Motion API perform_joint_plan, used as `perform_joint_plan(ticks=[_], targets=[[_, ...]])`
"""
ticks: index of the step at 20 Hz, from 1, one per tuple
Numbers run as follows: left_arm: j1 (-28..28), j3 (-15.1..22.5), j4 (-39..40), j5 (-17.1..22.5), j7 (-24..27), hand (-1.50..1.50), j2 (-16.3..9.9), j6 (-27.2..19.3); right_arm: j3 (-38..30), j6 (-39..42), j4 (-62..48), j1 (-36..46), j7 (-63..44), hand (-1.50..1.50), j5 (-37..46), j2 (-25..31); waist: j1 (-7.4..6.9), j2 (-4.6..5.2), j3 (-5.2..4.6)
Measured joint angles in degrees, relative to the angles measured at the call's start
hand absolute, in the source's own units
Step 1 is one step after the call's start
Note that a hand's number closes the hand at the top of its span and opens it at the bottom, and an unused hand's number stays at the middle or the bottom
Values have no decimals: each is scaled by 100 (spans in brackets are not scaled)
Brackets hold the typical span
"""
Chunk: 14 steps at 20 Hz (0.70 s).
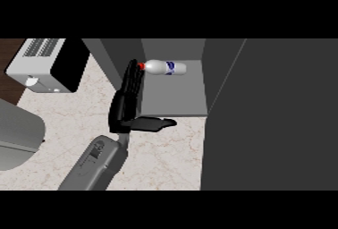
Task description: Pick up the bottled water, place it into the cabinet and close the cabinet
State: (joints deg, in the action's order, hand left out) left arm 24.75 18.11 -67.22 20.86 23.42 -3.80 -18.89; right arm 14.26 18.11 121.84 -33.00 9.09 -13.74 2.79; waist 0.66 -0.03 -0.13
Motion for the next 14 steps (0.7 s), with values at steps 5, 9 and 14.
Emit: perform_joint_plan(ticks=[5, 9, 14], targets=[[-311, 41, -683, -12, -345, -150, -76, 79, 234, -95, 74, -140, 24, -150, 149, -51, -28, 14, 3], [-812, 151, -1710, -43, -700, -150, -173, -35, 261, -114, 125, -176, 3, -150, 132, -6, -63, 0, 8], [-1557, 337, -2928, -138, -921, -150, -276, -85, 219, -177, 221, -64, -185, -150, 10, 63, -81, -10, 12]])
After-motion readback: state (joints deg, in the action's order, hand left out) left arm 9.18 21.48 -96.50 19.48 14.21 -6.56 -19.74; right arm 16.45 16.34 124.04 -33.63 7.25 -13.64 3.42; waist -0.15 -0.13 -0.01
